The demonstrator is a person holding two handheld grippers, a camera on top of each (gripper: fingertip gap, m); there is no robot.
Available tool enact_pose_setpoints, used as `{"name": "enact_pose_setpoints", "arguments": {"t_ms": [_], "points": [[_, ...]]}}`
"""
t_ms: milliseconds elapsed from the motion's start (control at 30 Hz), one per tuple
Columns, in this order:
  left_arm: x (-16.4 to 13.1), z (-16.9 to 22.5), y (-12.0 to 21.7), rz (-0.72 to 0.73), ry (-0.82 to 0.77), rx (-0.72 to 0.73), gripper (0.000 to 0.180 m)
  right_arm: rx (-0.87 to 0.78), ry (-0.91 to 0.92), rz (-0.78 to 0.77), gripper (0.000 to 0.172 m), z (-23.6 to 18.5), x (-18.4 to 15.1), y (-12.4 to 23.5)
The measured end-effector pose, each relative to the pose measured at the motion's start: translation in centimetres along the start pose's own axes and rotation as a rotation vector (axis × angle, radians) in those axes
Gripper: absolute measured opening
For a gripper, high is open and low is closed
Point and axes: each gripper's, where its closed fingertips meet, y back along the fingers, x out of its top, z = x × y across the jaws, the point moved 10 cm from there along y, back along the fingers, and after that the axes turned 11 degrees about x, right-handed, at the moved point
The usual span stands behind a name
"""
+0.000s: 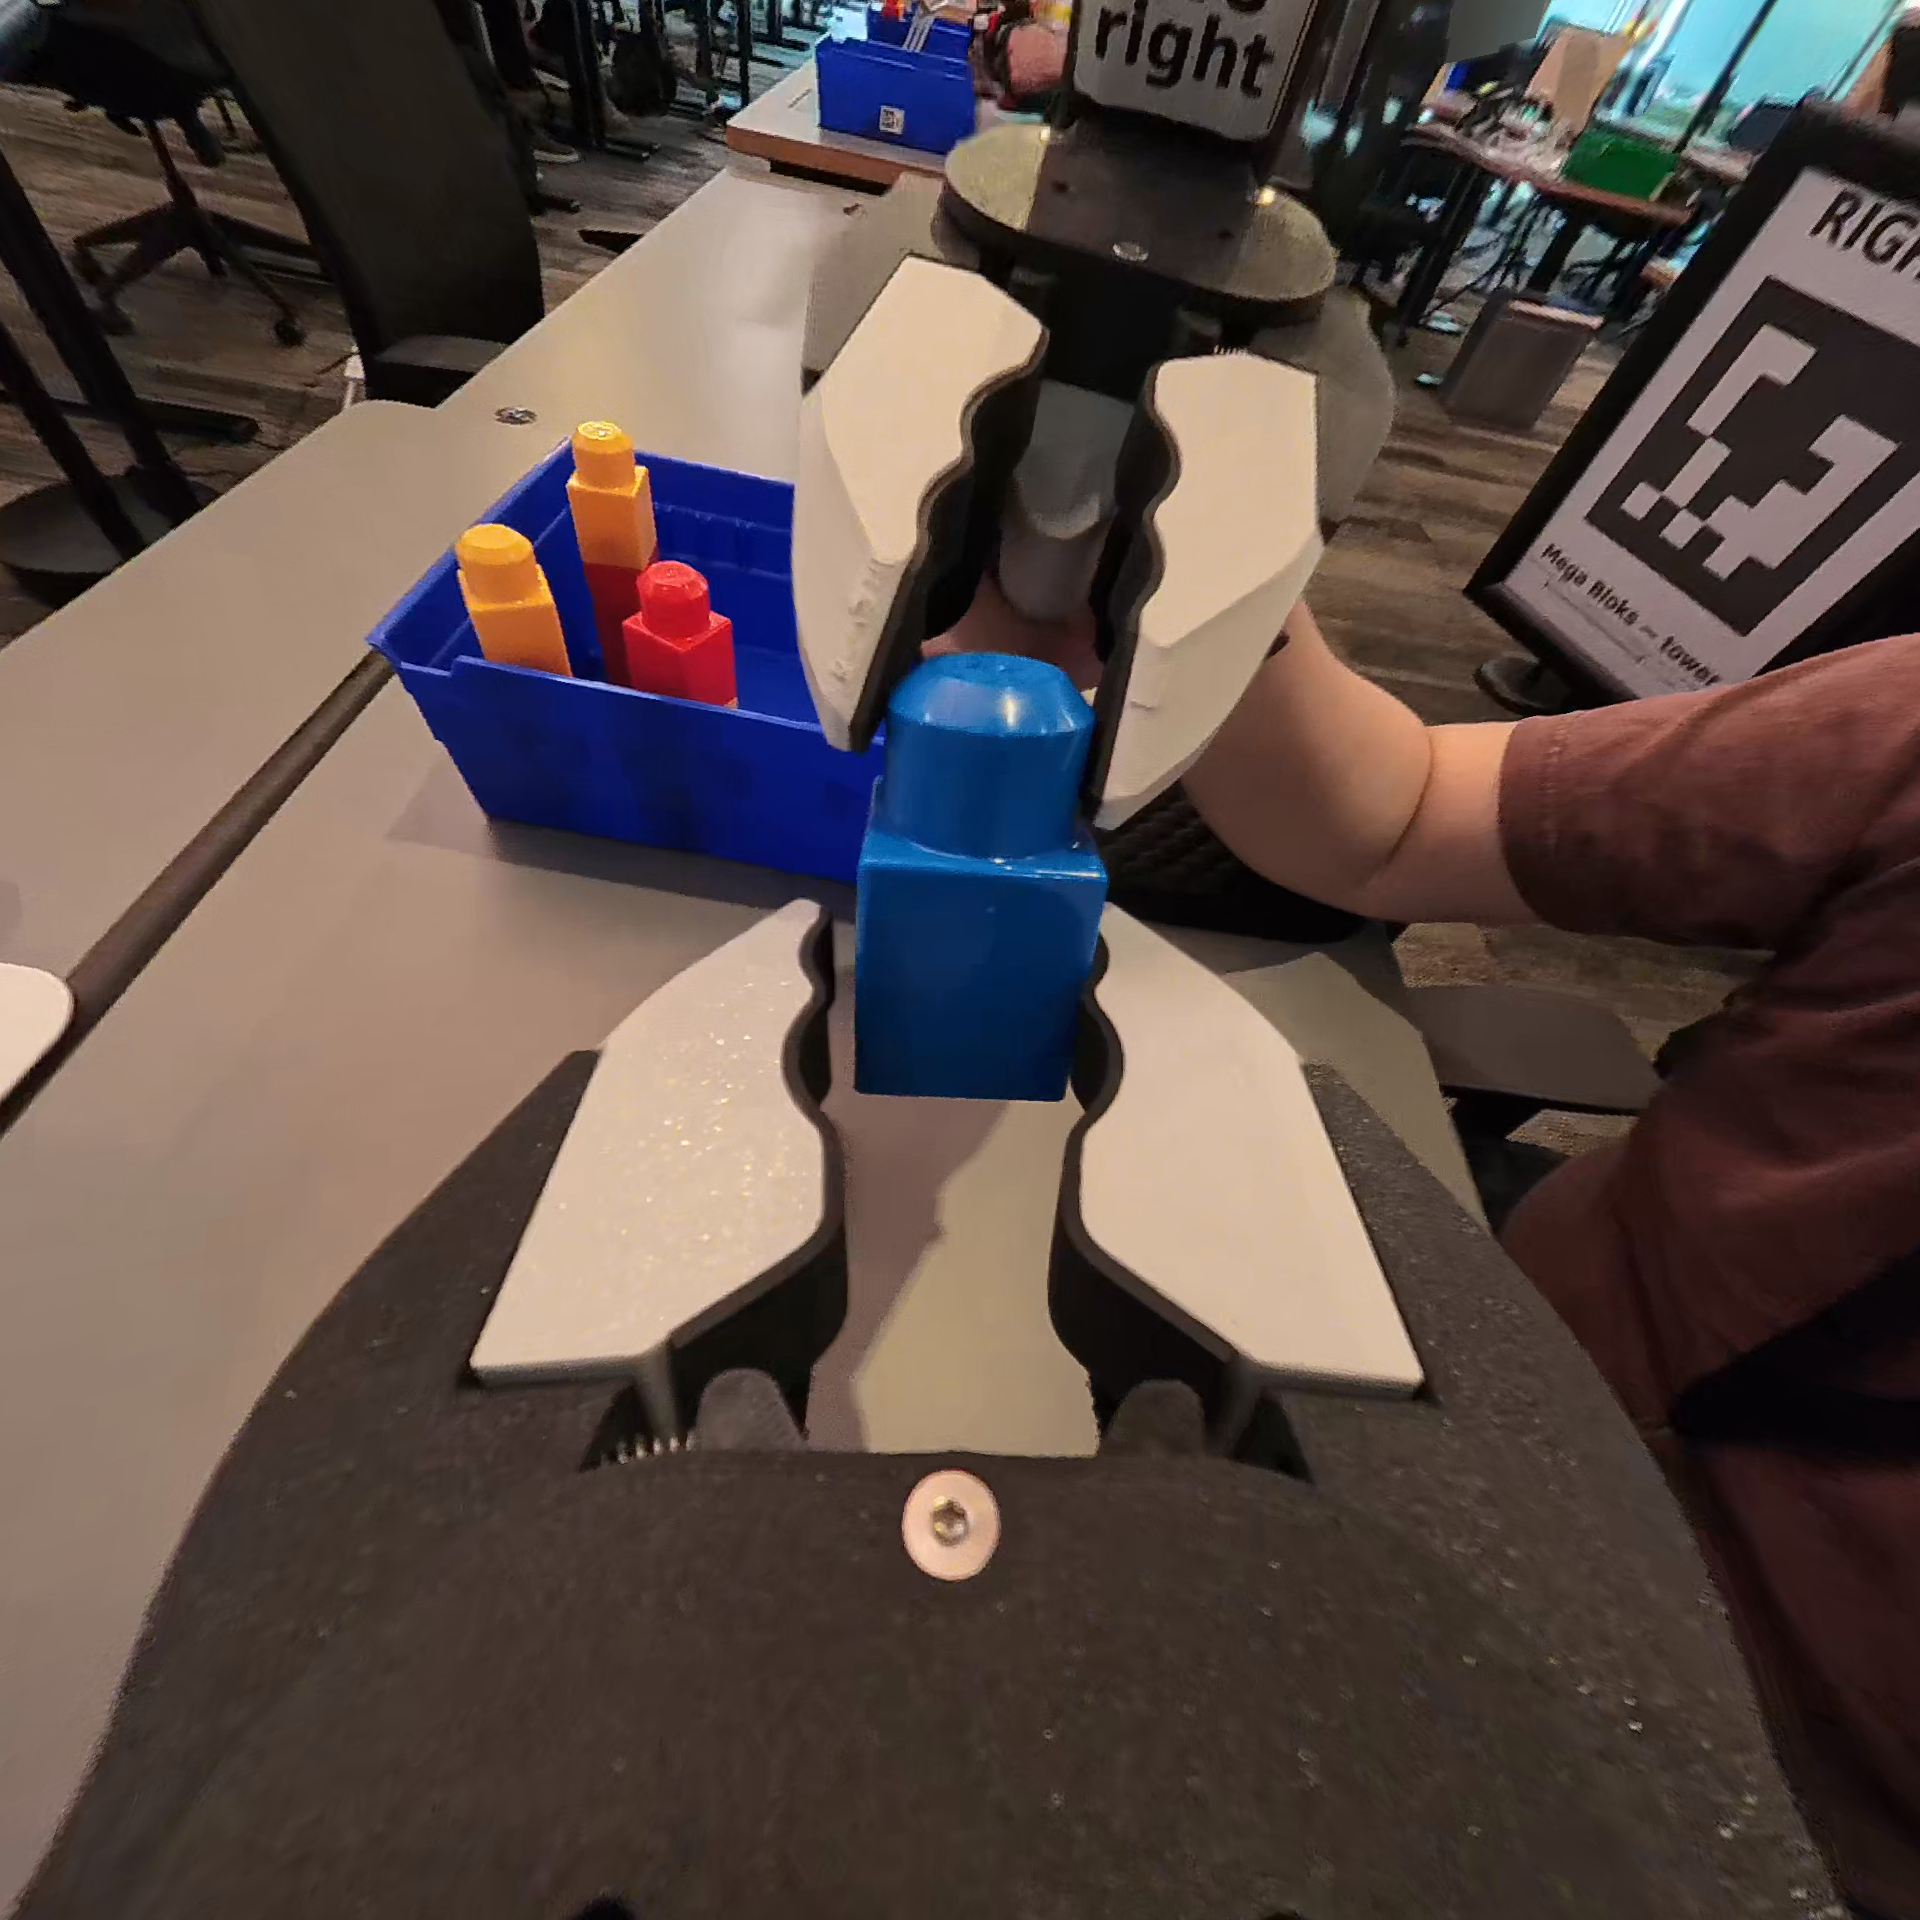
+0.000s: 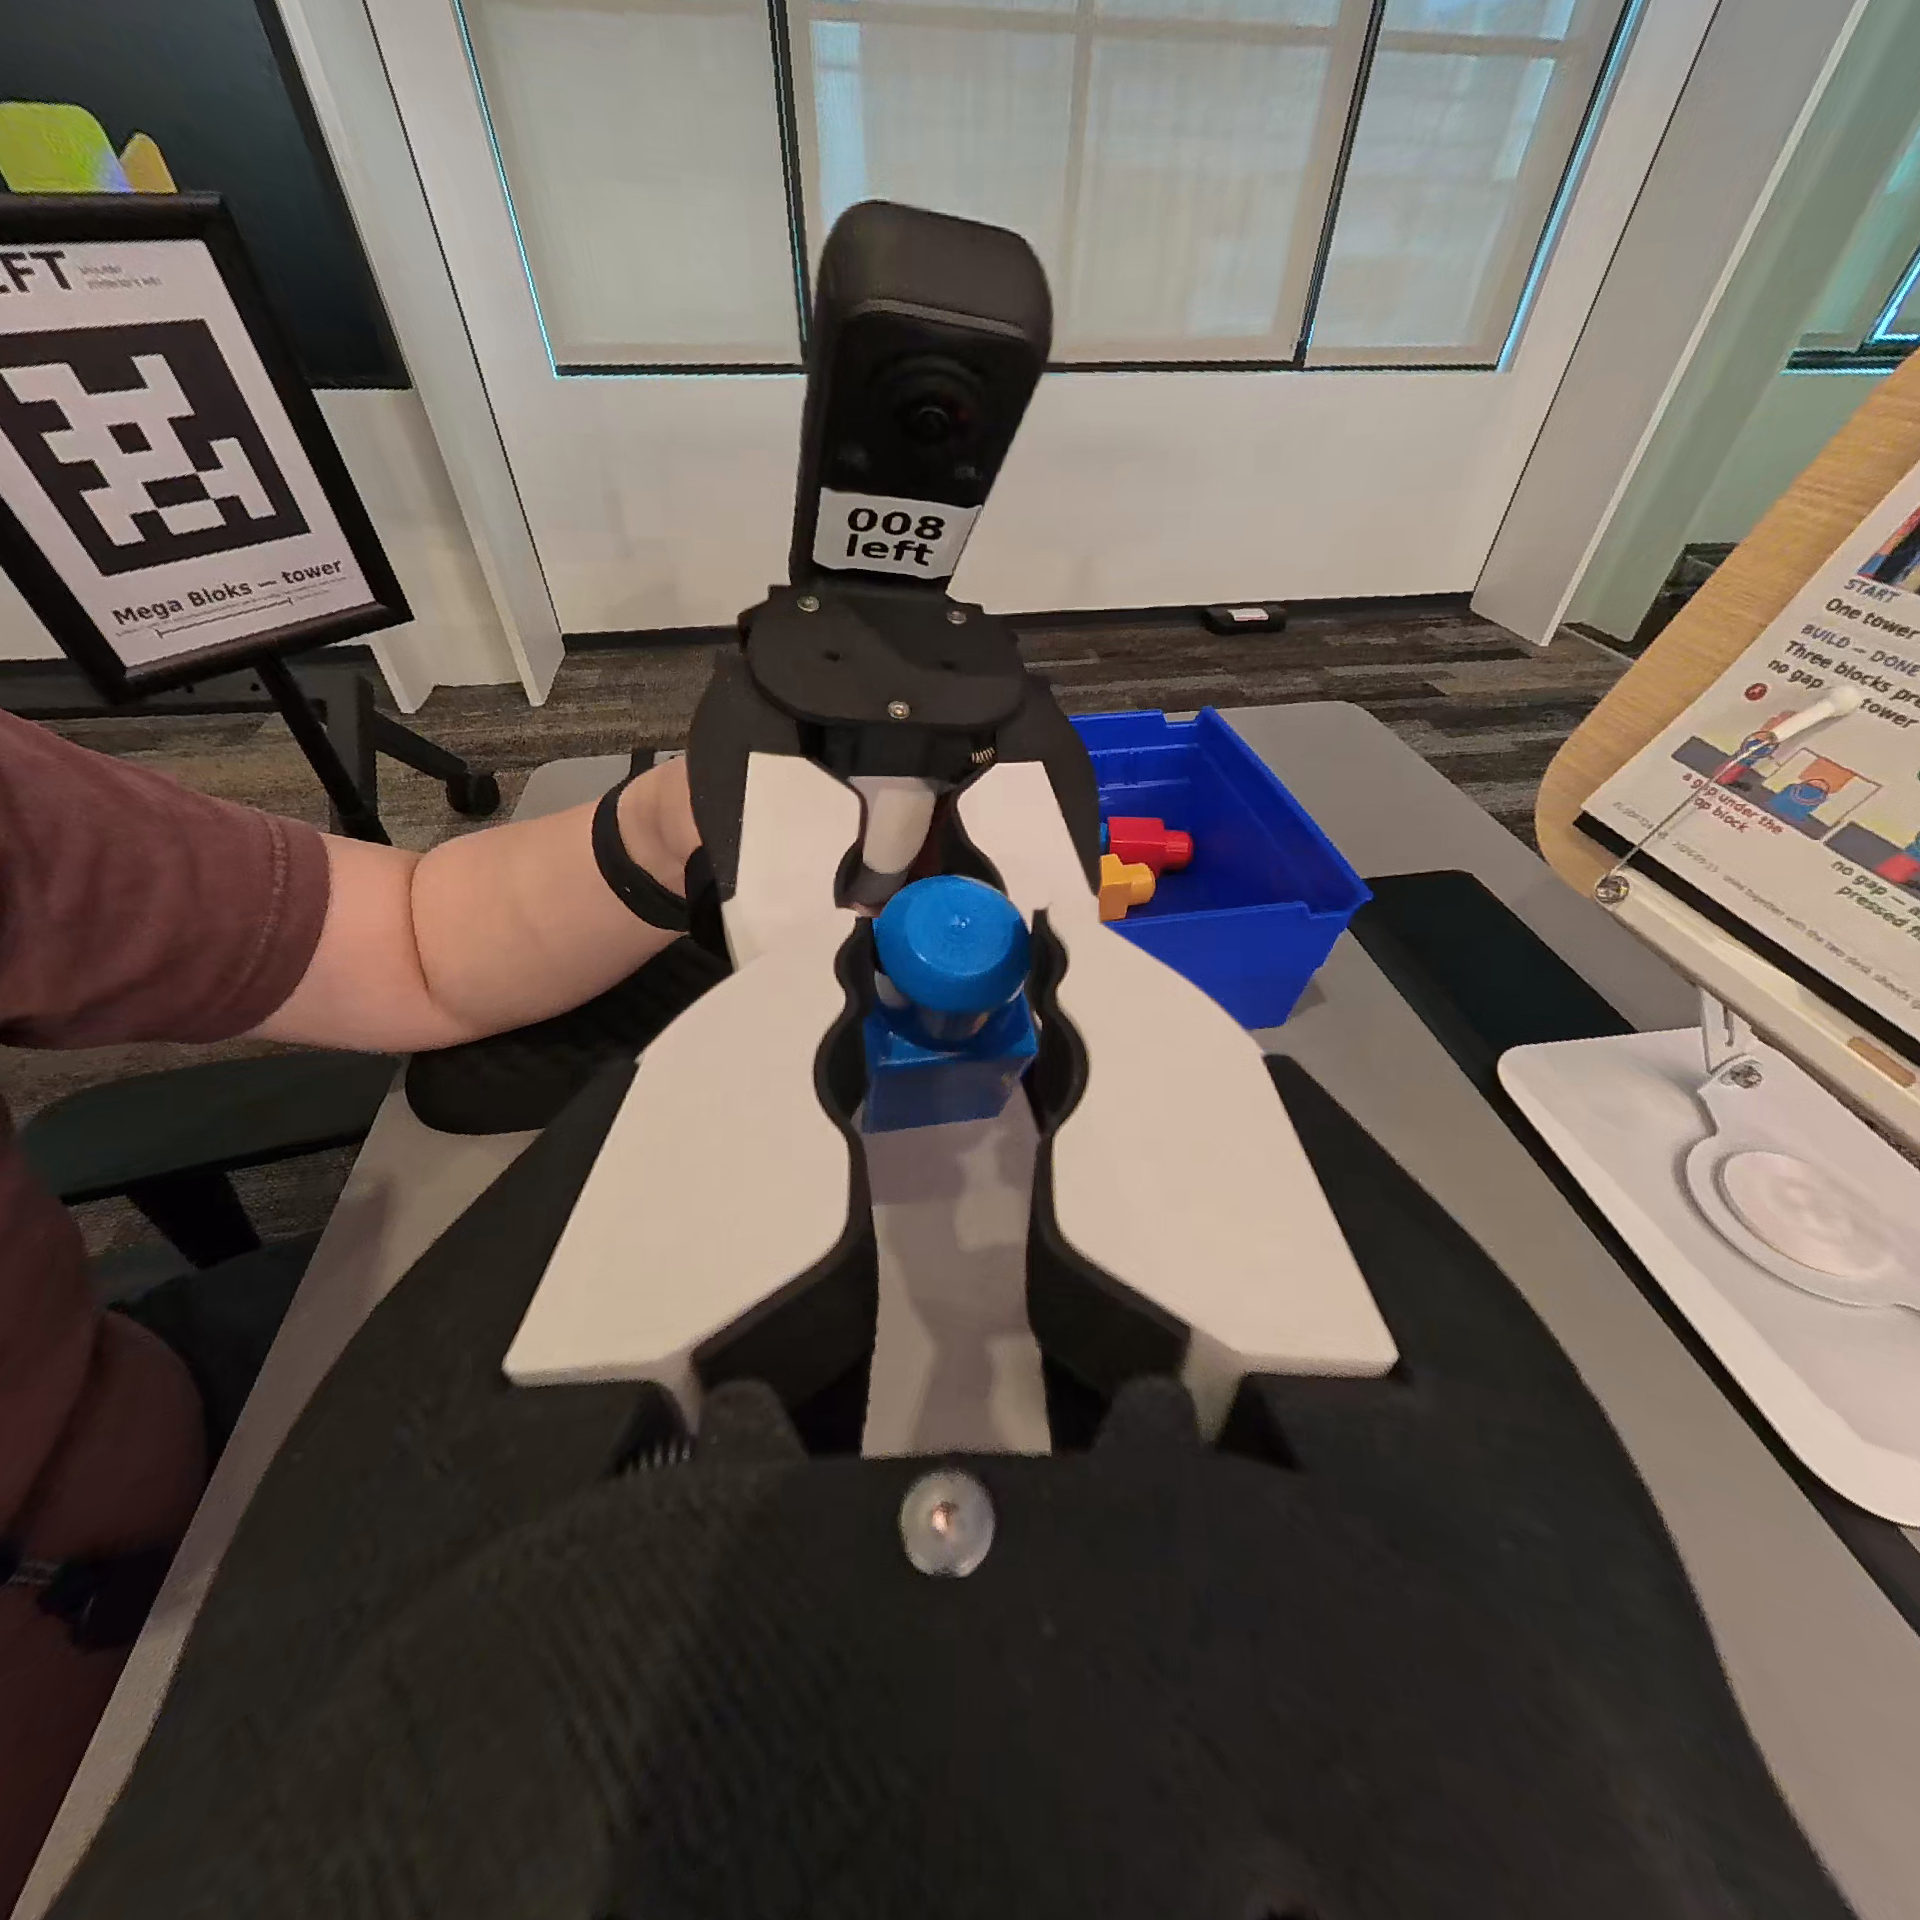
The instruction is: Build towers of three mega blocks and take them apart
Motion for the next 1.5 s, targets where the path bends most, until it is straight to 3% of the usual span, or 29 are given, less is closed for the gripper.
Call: {"name": "enact_pose_setpoints", "arguments": {"t_ms": [133,267,800,833,900,1033,1133,1233,1367,1500], "points": [[-0.1,0.2,-0.5,-0.016,-0.06,0.061,0.047,-0.015,-0.015,-0.005,0.029,0.0,0.0,-0.2],[-0.3,0.4,-0.8,-0.004,-0.086,0.091,0.04,-0.032,0.003,-0.013,0.029,0.0,0.0,-0.2],[0.0,-0.1,-0.2,0.038,-0.006,0.045,0.039,-0.039,0.002,0.01,0.029,0.2,-0.1,-0.3],[0.0,-0.2,0.0,0.038,-0.007,0.06,0.039,-0.048,0.01,0.025,0.031,0.2,0.0,-0.2],[0.2,-0.7,1.1,0.037,-0.025,0.124,0.039,-0.069,0.027,0.03,0.055,0.2,0.1,0.1],[1.1,-1.9,5.1,0.108,-0.015,0.214,0.038,-0.048,0.029,-0.175,0.052,1.1,-1.5,0.3],[1.5,-2.2,8.0,0.157,-0.034,0.286,0.038,-0.145,-0.061,-0.422,0.051,3.0,-4.7,-1.3],[1.8,-2.2,10.1,0.203,-0.038,0.318,0.038,-0.126,-0.139,-0.65,0.042,4.1,-8.1,-2.7],[2.0,-2.1,11.0,0.22,-0.036,0.306,0.038,-0.061,-0.124,-0.879,0.04,3.7,-10.1,-2.3],[2.0,-1.8,10.5,0.207,-0.038,0.261,0.038,-0.024,-0.026,-1.031,0.05,3.5,-11.8,-2.4]]}}
